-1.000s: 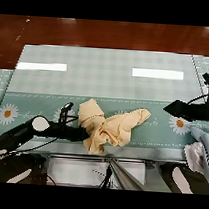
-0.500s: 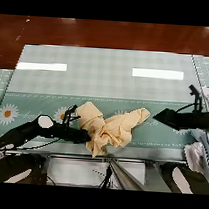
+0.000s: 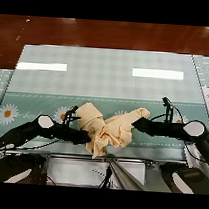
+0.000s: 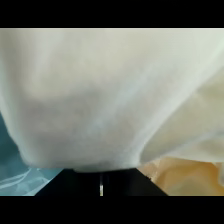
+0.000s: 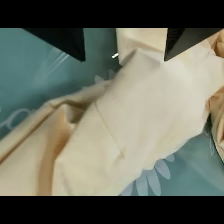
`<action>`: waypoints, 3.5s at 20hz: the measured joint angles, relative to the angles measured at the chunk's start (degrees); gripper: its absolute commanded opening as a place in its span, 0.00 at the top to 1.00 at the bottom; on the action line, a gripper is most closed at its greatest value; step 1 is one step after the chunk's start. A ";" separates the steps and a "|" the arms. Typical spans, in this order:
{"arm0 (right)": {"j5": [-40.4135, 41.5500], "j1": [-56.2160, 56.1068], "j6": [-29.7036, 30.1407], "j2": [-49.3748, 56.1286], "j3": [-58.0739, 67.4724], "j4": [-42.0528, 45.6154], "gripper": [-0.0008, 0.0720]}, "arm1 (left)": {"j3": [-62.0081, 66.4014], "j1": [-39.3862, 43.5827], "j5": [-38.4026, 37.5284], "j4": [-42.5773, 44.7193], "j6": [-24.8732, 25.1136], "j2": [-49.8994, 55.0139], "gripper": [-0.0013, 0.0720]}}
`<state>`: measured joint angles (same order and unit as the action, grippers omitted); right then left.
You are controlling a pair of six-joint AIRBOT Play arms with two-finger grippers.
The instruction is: Fold the shirts.
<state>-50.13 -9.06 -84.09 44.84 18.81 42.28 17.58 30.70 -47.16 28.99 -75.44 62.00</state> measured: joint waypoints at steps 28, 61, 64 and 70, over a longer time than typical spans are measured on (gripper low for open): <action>-2.43 19.43 6.19 -12.02 54.71 2.69 0.94 | 52.52 -34.23 -6.21 11.02 -6.25 -37.77 0.95; -30.03 19.89 -2.54 43.89 78.44 13.62 0.80 | 2.69 -36.04 -20.15 11.17 -2.95 -36.46 0.95; -28.30 19.91 -2.29 44.96 78.47 12.31 0.56 | 1.38 -36.02 -16.65 10.43 -1.31 -34.03 0.95; -36.13 19.85 1.81 43.98 78.42 15.04 0.45 | 0.68 -35.71 -13.57 7.80 3.39 -27.56 0.95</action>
<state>-86.26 10.79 -82.28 88.82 97.23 57.32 18.26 -5.02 -60.73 36.80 -72.05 34.44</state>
